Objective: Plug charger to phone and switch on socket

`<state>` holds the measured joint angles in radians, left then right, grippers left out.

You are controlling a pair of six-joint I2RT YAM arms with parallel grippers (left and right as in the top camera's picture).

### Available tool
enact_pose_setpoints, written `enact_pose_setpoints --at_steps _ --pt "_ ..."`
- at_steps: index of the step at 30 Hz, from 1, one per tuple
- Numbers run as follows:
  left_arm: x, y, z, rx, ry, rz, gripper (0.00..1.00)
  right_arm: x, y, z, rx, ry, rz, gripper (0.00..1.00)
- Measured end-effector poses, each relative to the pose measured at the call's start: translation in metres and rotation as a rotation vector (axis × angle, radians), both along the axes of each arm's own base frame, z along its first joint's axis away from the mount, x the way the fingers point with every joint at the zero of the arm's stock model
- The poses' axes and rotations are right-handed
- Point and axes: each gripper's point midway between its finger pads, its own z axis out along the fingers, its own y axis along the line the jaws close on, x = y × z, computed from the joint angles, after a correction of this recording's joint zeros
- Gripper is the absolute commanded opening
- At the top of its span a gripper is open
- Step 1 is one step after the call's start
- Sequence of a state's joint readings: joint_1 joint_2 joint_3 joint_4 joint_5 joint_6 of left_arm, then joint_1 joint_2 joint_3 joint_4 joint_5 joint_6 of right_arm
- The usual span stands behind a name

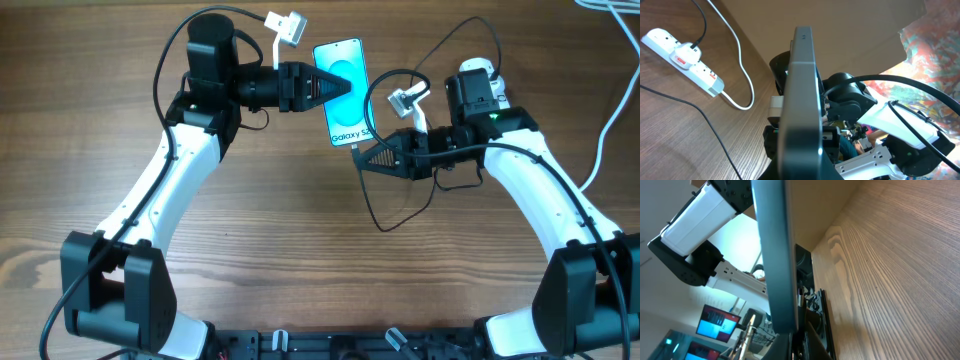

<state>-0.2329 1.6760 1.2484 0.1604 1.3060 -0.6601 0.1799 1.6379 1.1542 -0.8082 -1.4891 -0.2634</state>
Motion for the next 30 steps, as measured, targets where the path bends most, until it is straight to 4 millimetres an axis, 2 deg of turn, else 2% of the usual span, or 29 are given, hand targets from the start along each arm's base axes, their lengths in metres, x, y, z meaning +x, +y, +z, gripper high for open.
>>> enact_pose_setpoints --at_steps 19,30 --pt "0.003 0.0 -0.001 0.005 0.002 0.015 0.04 0.002 0.0 0.002 0.011 -0.025 0.002 0.04" --pt "0.006 0.001 -0.012 0.034 0.066 0.051 0.04 0.005 -0.003 0.0 -0.001 -0.023 -0.014 0.04"
